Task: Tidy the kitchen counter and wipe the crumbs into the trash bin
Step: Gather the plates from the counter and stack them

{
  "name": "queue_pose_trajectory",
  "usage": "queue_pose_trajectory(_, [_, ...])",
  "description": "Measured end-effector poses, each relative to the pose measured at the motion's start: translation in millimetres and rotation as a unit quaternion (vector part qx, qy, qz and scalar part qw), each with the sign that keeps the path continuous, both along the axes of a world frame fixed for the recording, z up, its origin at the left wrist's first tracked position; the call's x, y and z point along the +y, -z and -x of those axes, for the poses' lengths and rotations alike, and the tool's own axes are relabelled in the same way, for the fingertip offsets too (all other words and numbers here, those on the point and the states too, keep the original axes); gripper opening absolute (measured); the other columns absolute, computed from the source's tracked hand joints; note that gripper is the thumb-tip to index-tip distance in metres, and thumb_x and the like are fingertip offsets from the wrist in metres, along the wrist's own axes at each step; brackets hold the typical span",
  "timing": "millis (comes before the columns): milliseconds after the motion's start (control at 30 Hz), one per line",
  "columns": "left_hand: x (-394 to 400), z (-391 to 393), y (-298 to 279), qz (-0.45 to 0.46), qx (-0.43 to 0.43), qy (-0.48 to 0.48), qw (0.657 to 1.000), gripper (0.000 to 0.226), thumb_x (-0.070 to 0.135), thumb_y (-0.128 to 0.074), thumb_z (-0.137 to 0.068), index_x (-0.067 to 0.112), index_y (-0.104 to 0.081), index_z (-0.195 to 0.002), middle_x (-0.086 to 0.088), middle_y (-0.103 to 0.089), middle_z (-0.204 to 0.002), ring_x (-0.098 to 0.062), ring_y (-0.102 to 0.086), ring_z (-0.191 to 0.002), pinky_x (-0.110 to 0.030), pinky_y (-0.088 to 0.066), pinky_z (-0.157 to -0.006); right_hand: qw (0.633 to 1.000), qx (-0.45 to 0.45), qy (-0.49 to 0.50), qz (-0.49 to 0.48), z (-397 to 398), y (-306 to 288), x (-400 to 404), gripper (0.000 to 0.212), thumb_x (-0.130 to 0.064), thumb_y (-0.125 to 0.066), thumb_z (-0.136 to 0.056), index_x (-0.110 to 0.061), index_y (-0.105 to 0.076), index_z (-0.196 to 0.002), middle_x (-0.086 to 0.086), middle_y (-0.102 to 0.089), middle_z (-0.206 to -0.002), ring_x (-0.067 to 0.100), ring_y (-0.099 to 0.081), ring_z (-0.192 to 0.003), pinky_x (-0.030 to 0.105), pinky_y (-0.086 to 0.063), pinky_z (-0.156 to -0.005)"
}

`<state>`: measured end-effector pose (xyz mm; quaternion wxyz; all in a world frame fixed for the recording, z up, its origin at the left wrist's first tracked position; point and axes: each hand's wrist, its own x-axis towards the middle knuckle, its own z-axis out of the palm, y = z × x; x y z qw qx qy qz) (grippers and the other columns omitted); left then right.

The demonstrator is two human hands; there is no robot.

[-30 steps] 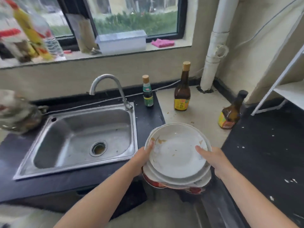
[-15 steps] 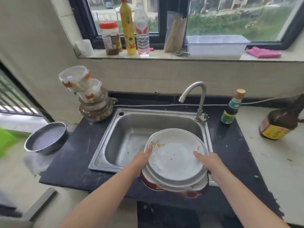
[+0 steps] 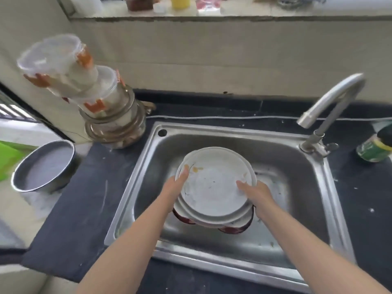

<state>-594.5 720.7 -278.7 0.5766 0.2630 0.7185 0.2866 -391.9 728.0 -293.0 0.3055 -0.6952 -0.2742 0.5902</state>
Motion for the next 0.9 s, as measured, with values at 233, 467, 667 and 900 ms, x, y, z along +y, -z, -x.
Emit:
queue_pose_trajectory(233, [39,16,70,0.037,0.028,-0.011,0.999,0.04,0.033,-0.054,-0.093,0.005,-0.057,-0.121,-0.016,-0.063,-0.114,-0.024,-0.057,-0.092,-0.031,-0.044,-0.082,0.999,0.009,0.007,0.03,22,75,29,0.033,-0.011,-0.068,-0.08,-0.002,-0.059,-0.111,0.015,-0.066,-0.105,0.029,-0.062,-0.092,0.034,-0.05,-0.077])
queue_pose_trajectory(467, [51,34,102,0.069,0.023,-0.067,0.995,0.044,0.029,-0.058,-0.089,0.003,-0.055,-0.124,-0.017,-0.064,-0.112,-0.028,-0.059,-0.093,-0.032,-0.045,-0.082,0.999,-0.011,-0.023,0.034,44,100,48,0.042,-0.017,-0.071,-0.078,-0.007,-0.056,-0.116,0.012,-0.065,-0.111,0.03,-0.062,-0.101,0.037,-0.053,-0.083])
queue_pose_trajectory(667, [58,45,105,0.072,0.052,-0.089,0.992,0.047,0.023,-0.054,-0.087,0.001,-0.051,-0.128,-0.018,-0.06,-0.122,-0.032,-0.057,-0.101,-0.034,-0.044,-0.082,0.999,0.001,-0.017,0.028,59,105,51,0.049,-0.021,-0.074,-0.076,-0.007,-0.052,-0.118,0.007,-0.062,-0.109,0.028,-0.06,-0.101,0.036,-0.051,-0.083])
queue_pose_trajectory(900, [55,42,83,0.104,0.197,0.03,0.975,0.045,0.022,-0.051,-0.09,-0.002,-0.046,-0.129,-0.017,-0.056,-0.124,-0.035,-0.055,-0.114,-0.031,-0.044,-0.082,0.993,-0.03,-0.108,0.045,59,87,49,0.052,-0.032,-0.064,-0.084,-0.009,-0.048,-0.127,0.009,-0.057,-0.124,0.027,-0.056,-0.111,0.033,-0.046,-0.083])
